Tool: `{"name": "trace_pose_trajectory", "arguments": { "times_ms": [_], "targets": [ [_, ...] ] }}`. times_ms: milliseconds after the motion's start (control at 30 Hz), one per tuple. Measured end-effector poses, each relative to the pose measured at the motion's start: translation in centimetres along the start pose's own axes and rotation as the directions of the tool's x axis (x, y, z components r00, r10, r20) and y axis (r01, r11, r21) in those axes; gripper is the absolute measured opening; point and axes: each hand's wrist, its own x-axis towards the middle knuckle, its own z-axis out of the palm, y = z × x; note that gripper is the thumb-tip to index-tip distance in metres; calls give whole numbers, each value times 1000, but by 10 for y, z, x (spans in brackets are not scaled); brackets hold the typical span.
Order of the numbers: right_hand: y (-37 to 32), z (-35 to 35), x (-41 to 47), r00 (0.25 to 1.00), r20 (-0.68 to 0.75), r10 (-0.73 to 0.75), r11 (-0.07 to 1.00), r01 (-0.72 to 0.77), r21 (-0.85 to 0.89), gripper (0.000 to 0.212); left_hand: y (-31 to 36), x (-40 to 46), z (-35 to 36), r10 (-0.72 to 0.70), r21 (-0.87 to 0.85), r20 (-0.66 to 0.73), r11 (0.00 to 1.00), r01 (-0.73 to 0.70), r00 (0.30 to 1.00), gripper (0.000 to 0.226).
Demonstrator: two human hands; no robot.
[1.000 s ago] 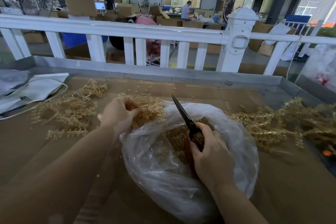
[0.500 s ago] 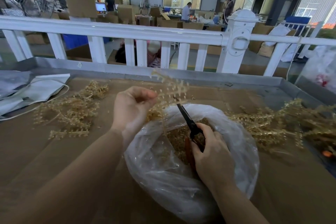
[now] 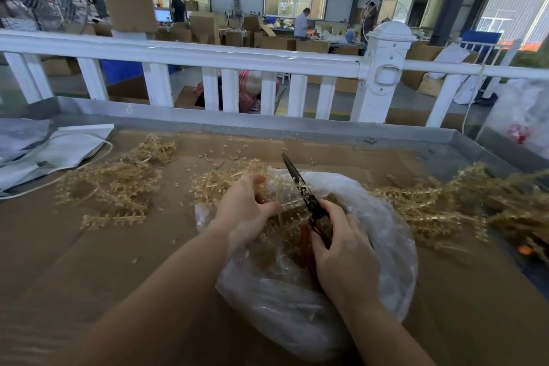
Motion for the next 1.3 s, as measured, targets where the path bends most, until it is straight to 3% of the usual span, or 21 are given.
{"name": "trace_pose_trajectory", "arguments": {
  "times_ms": [100,200,300,400,500,567,633,733,833,967,1067,1133,1200,1300],
  "targets": [
    [-2,-2,-1,999,-44,-21,999,23,34,47,1,-2,0,-16,-79,53,997,20,998,49],
    [-3,-7,0,999,-36,-18,996,20,83,47,0,-7,-1,-85,-375,44,922,95,995,46],
    [-5,-12,6,1000,-2,-15,985,15,172,41,-3,-6,-1,-169,-647,43,746,157,985,45],
    [-7,-19,14,999,34,35,952,-44,302,35,0,-6,2,-247,-829,121,507,235,961,41],
    [-11,-27,23,995,63,81,906,-100,412,29,1,-6,6,-283,-898,156,358,255,946,21],
    [-16,-30,29,979,145,146,811,-202,549,24,5,-9,9,-282,-925,172,284,254,944,10],
    [-21,-31,34,944,248,217,674,-329,662,19,10,-12,11,-283,-938,188,231,257,941,12],
    [-25,-28,39,899,351,261,594,-436,676,15,15,-17,17,-267,-944,219,184,273,939,17],
    [-28,-30,42,874,390,290,536,-486,690,26,16,-23,19,-223,-931,263,195,307,939,18],
    [-28,-34,44,866,395,307,552,-500,667,36,13,-30,18,-239,-910,265,260,324,934,22],
    [-26,-42,46,879,387,281,600,-475,644,37,8,-30,8,-258,-859,312,335,387,915,49],
    [-25,-48,49,889,389,242,636,-448,628,37,6,-29,-3,-218,-785,394,426,450,893,56],
    [-24,-52,51,892,403,206,639,-434,635,35,4,-27,-11,-189,-650,460,594,474,868,53],
    [-24,-54,52,892,419,170,644,-422,638,35,5,-25,-14,-158,-472,456,791,389,876,44]
  ]
}}
